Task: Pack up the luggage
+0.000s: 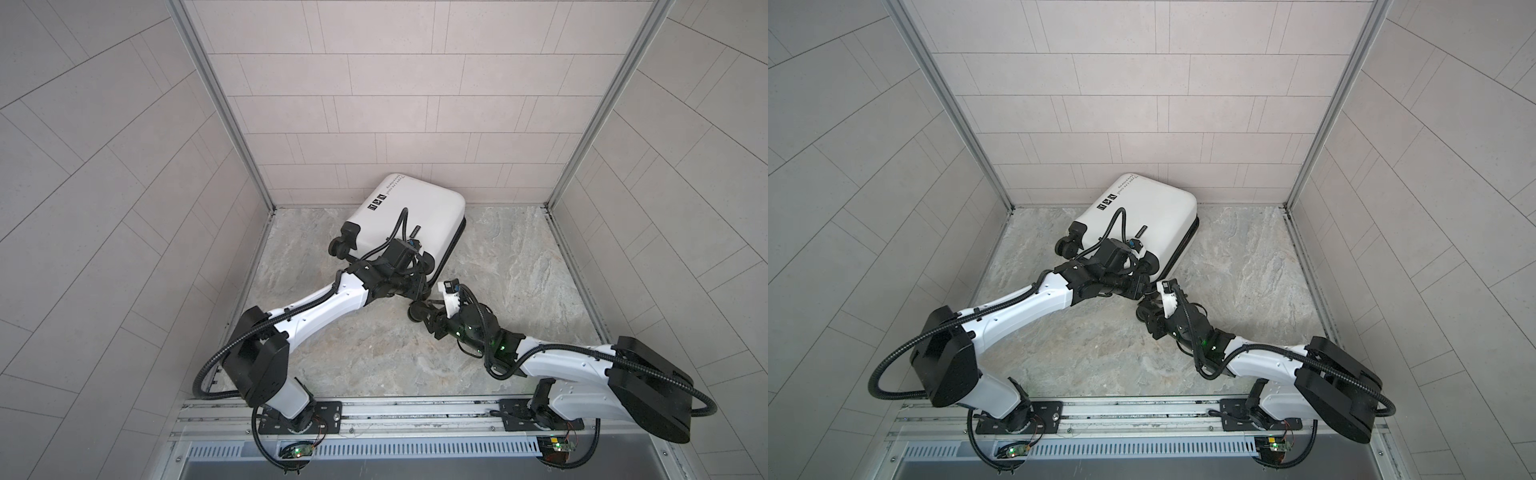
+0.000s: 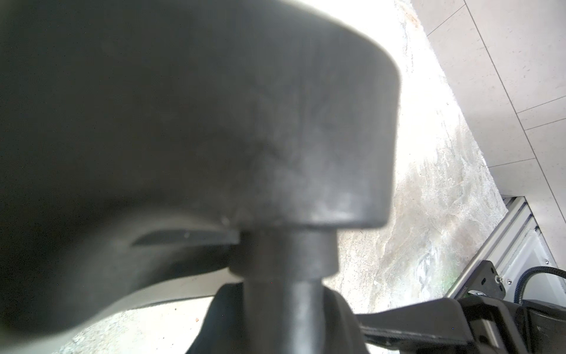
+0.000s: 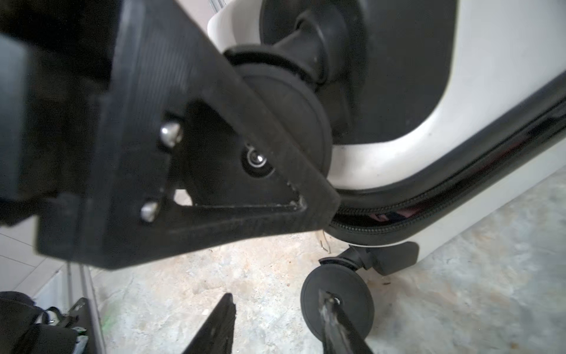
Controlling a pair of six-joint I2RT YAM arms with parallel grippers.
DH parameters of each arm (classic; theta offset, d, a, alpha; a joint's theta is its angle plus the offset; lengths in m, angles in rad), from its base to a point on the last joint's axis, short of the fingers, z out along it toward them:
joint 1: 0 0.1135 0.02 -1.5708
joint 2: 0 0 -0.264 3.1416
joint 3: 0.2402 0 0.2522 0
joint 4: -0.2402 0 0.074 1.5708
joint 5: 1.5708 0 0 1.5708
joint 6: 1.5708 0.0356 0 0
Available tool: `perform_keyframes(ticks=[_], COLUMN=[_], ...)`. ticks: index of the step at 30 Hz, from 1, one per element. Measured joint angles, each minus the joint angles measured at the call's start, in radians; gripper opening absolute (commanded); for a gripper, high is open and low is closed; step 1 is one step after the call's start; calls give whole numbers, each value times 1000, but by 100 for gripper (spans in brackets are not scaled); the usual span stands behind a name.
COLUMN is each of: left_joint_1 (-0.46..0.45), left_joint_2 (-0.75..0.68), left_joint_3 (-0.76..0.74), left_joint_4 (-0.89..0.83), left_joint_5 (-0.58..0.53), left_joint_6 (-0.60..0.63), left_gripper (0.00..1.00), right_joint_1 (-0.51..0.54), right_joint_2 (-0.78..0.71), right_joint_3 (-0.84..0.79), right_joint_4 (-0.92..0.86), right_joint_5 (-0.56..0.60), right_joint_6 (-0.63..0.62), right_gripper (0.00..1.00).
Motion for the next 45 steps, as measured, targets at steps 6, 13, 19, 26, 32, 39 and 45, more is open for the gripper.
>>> perform_keyframes(ticks=[6,13,19,26,32,39,45], left_joint_1=[0,0,0,0,0,0,0], left_joint_2=[1,7,11,12,14,14,14], left_joint_3=[0,0,0,5,9,9,9], left_joint_4=[1,6,8,13,14,15,27], left_joint_5=[2,12,18,25,28,28,30], left_joint_6=[0,-7,-8,-11,-15,-16,-18], left_gripper=[0,0,0,0,0,0,0], right_joint_1=[-27,-77,-90,-100,-110,-121,-141], right_joint_2=[77,224,315,395,449,463,471], right_joint_3=[0,12,39,59,76,77,66], right_joint_4=[71,182,267,358,401,433,470], right_joint_5=[7,-42,-78,-110,-124,-145,-164], right_joint_6=[-16,14,51,94,124,159,185], right_gripper=[37,37,40,40,38,35,41])
